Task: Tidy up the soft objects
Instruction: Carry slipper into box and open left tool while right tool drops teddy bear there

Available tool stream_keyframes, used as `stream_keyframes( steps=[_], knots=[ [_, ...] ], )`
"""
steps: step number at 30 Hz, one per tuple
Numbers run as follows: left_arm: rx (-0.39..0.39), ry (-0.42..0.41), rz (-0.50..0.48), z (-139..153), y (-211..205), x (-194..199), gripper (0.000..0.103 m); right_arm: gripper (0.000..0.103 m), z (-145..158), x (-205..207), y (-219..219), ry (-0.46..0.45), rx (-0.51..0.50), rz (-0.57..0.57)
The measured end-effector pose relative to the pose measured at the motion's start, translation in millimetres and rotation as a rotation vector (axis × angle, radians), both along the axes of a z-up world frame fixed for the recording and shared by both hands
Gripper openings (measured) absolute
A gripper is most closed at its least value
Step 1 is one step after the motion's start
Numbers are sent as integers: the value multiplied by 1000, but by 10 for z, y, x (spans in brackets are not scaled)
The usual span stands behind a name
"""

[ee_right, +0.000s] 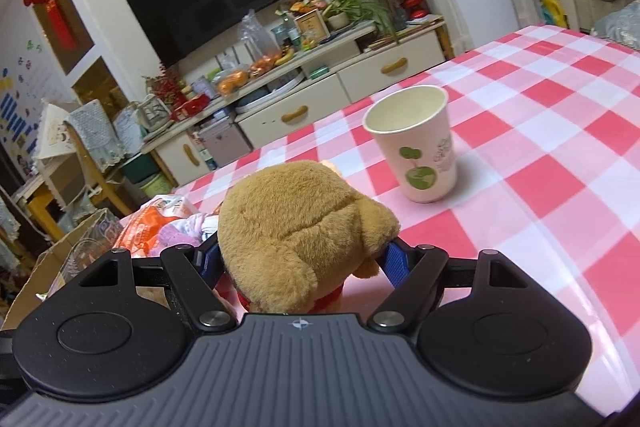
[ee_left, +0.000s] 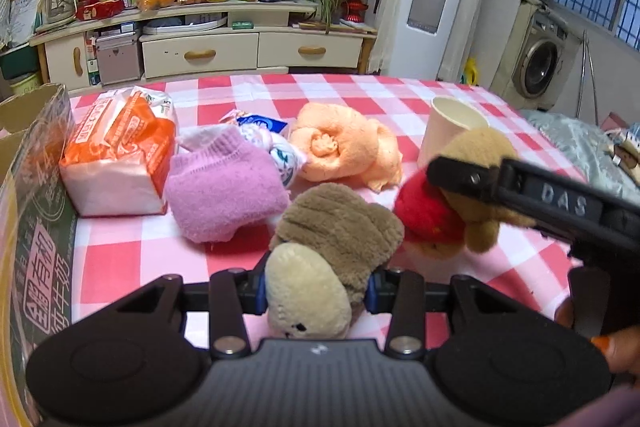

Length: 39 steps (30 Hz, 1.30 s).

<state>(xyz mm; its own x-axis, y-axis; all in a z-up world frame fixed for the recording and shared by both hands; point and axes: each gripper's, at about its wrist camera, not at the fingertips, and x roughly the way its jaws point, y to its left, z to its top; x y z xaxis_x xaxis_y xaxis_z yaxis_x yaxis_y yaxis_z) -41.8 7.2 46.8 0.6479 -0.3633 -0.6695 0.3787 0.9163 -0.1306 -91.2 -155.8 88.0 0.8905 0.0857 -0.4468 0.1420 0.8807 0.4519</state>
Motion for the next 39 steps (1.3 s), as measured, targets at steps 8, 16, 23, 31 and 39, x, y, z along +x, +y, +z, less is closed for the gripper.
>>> stream_keyframes(
  steps=[8,16,23,31,39],
  knots=[
    [-48,-38,28,138,161,28,40,94,19,-6,53,3,-47,-26],
    [-113,-85,70,331,411,43,40,94,71,33,210,-16,-95,8],
    [-141,-108,90,404,554,29,41,94,112,131,286,-29,-125,39],
    [-171,-132,129,485,705,17,41,94,168,190,375,-51,-170,91],
    [-202,-153,173,571,917,43,41,94,283,228,421,-86,-194,140]
  ],
)
